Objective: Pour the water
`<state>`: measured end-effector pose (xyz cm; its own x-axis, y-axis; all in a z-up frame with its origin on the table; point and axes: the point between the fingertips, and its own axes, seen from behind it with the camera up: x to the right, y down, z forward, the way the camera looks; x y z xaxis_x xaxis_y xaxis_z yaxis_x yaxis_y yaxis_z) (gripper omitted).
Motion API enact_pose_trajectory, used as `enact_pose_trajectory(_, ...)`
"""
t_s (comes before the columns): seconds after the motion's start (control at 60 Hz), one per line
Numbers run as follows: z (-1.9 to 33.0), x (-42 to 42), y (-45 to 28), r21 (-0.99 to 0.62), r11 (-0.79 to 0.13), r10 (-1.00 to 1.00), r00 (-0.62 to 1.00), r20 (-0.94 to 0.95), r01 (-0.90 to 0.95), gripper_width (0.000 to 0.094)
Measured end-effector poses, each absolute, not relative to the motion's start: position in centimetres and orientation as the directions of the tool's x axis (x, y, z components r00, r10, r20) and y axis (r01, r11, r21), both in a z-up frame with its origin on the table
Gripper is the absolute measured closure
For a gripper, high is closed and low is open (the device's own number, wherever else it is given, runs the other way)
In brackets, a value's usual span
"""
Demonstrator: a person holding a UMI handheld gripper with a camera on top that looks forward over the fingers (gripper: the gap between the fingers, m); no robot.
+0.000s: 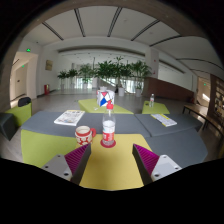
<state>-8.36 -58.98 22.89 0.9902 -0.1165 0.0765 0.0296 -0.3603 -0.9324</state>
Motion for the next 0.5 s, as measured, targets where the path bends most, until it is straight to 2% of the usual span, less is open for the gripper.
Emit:
enact_pose_trajectory(0.217,24.7,-8.4,-61.1,-0.942,-0.336,-0.125,0.99,0.069,0.024,0.0082)
enact_pose_trajectory(0.5,24.5,-8.1,-62.1,-0.941,-0.336,-0.144,0.986,0.085,0.032,0.008)
